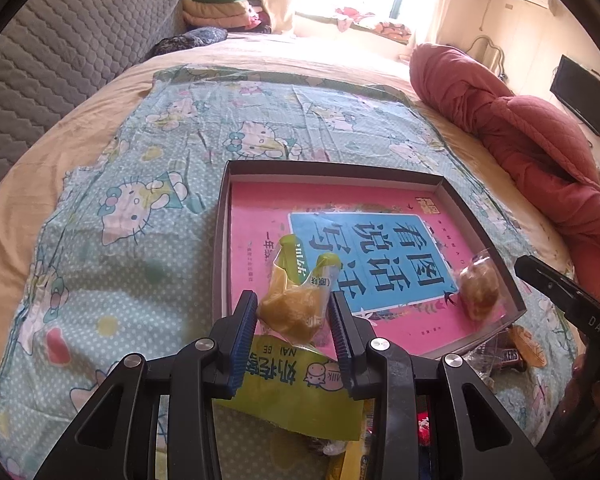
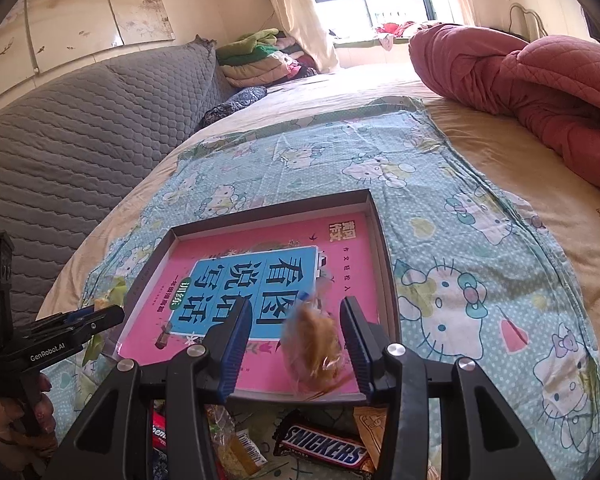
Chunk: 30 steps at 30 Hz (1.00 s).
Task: Organize snacks
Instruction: 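Carry the green bag with left tool while right tool carries bread over tray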
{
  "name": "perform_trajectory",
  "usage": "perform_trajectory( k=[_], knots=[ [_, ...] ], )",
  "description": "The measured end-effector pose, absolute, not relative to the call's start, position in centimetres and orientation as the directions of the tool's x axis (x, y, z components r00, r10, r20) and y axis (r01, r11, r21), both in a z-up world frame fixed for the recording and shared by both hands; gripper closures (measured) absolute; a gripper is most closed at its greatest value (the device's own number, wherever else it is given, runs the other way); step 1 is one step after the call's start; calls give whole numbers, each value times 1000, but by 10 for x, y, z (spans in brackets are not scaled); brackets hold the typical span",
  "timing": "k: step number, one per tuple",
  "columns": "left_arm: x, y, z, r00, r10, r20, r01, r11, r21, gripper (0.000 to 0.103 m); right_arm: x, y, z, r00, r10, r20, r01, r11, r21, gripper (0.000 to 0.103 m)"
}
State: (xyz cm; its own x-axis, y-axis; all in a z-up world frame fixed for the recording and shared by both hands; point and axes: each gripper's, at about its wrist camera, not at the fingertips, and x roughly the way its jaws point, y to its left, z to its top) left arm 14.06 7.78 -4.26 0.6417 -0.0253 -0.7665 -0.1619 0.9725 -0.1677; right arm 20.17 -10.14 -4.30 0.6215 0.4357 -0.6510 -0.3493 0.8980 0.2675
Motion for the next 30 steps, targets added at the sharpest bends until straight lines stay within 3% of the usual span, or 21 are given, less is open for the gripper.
perform_trajectory(
  k=[3,30],
  knots=[
    [148,77,-48,635,-22,-772,-154,976,-154,65,208,-100,-49,614,427,-664,-345,902,261,60],
    [170,64,-79,538,-36,-842,-109,988,-113,62,244,-78,-78,570,337,-749,-328,930,168,60]
  ],
)
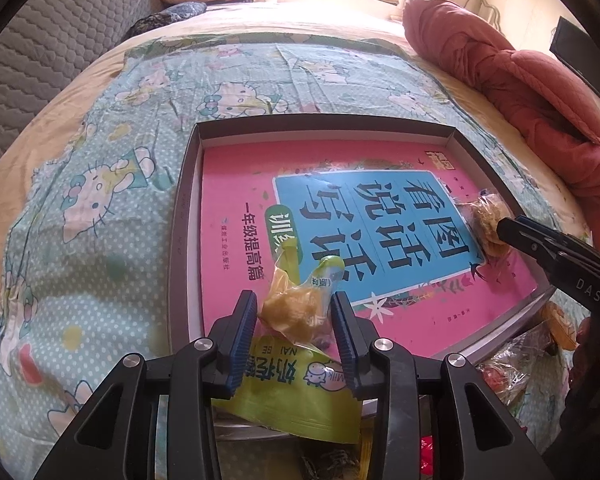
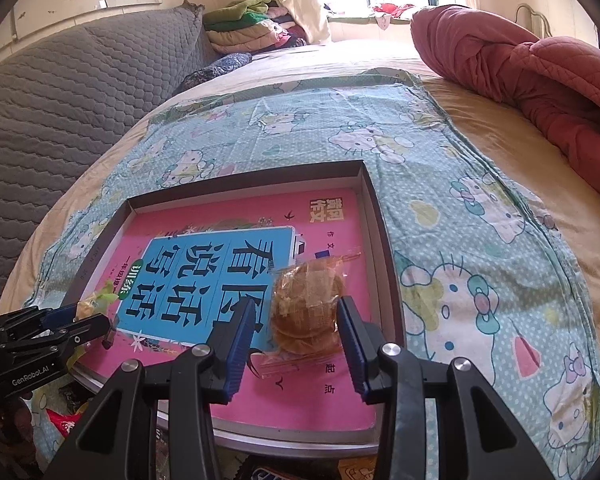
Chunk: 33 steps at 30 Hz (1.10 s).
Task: Organize snacks
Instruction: 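Carry the green bag with left tool while right tool carries bread over tray, then release the green bag into the tray with left tool while right tool releases bread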
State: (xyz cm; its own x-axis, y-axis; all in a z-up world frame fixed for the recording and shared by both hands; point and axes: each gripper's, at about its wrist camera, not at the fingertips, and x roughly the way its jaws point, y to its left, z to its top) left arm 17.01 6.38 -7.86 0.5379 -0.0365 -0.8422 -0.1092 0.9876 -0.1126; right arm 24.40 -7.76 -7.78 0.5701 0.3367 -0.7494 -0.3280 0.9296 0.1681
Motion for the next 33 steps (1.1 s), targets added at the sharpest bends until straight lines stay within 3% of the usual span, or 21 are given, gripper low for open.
perform_trajectory(
  k=[10,33],
  knots=[
    [170,63,-78,528,-44,-848,-109,987,-120,47,246,-76,-83,556,308,-772,-325,935,139,60],
    [151,77,-51,572,-19,-820,-141,983,-122,45,226,-81,-68,554,366,-748,-348,918,192,60]
  ],
)
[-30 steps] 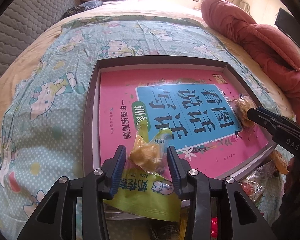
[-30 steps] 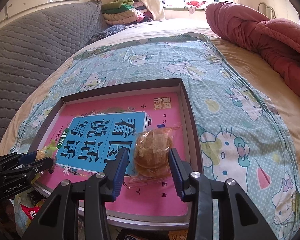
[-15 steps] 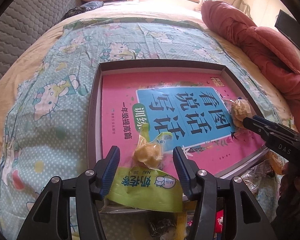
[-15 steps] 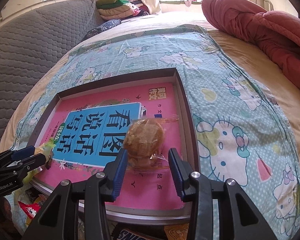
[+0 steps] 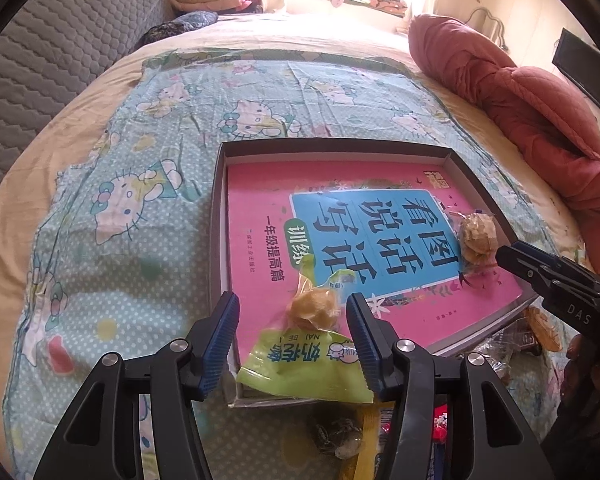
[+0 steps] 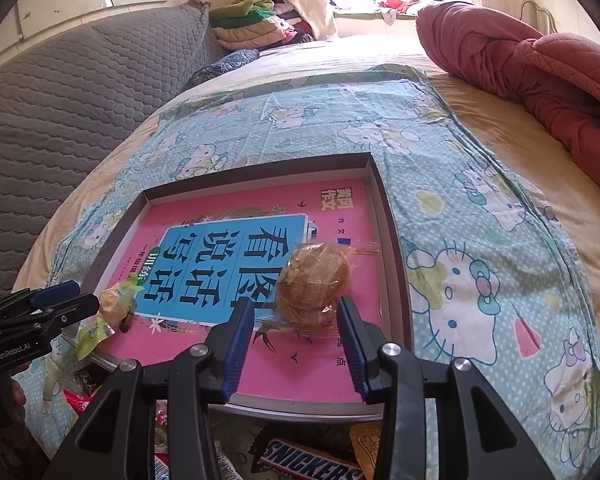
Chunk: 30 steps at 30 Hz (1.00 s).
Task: Organize snacks
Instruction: 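Release the green bag into the tray with left tool while right tool releases bread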
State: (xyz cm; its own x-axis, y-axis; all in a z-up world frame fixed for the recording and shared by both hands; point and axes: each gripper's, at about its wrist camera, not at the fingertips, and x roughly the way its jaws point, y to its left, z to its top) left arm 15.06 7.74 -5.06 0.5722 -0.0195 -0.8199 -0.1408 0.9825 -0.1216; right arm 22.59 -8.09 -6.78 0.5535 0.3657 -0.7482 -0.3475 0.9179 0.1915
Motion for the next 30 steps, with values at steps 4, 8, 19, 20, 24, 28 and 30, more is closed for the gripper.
perform_trajectory(
  k=[4,8,19,20,24,28,30],
  knots=[
    [146,82,-46,579,-24,-815,-151,979,-136,45,218,-82,-57,572,374,-730,-365,913,181,59],
    [141,84,-38,591,-25,-807,-156,977,-144,45,212,-83,-47,586,382,-715,-378,909,176,57],
    [119,96,-17,614,-21,-789,-168,973,-157,45,190,-98,-21,614,417,-671,-380,900,212,51],
    [115,97,-15,619,-22,-785,-170,972,-161,45,189,-99,-18,616,420,-667,-381,899,215,51],
    [105,99,-9,624,-32,-780,-176,968,-181,45,180,-105,-9,634,422,-649,-381,900,213,51],
    [97,98,-6,627,-34,-779,-177,967,-185,45,173,-111,-3,638,431,-638,-384,896,222,47],
    [94,96,-5,625,-40,-780,-172,967,-188,45,170,-114,-1,640,433,-635,-382,896,227,46]
  ],
)
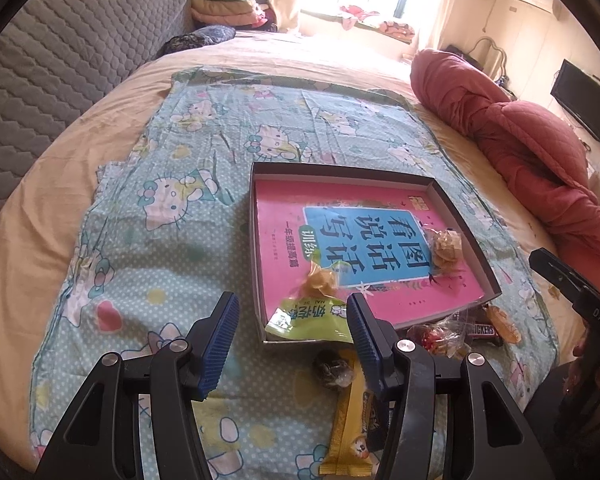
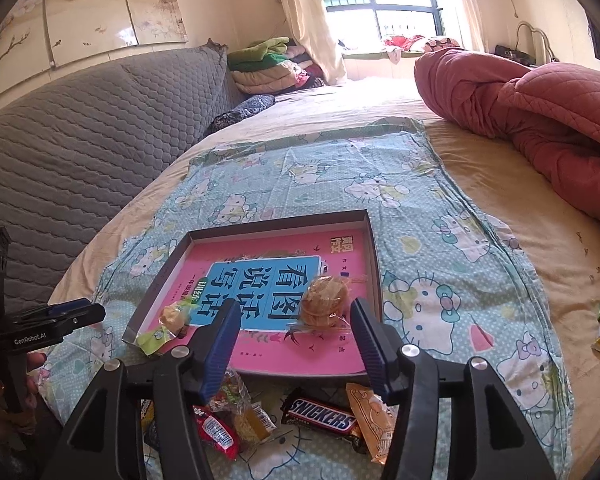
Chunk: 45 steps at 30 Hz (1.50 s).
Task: Organize snacks
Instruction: 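Release the green bag into the tray with left tool while right tool releases bread, then move both tools back toward the remaining snacks beside the tray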
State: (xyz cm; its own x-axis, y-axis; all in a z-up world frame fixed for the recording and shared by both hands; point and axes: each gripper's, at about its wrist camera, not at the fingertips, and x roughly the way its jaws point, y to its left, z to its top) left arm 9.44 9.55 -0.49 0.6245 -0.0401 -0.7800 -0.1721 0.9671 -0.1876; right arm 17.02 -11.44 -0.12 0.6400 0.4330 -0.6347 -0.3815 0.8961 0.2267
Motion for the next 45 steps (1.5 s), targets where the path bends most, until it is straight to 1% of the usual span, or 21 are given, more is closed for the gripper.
perform_trajectory(
  k=[15,30,38,45],
  knots=[
    [69,79,-5,598,-65,-799,-134,974,-180,45,150,-145,2,649,411,-640,-328,910,253,45],
    [53,70,-8,576,-79,-814,-122,976,-181,45,123,-132,-1,613,436,-659,-387,893,231,45],
    [47,58,-17,541,-95,-836,-104,978,-179,45,113,-124,-12,565,452,-690,-406,881,244,45],
    [42,44,-26,506,-118,-854,-75,981,-180,45,102,-106,-19,524,470,-710,-461,858,228,45]
  ],
)
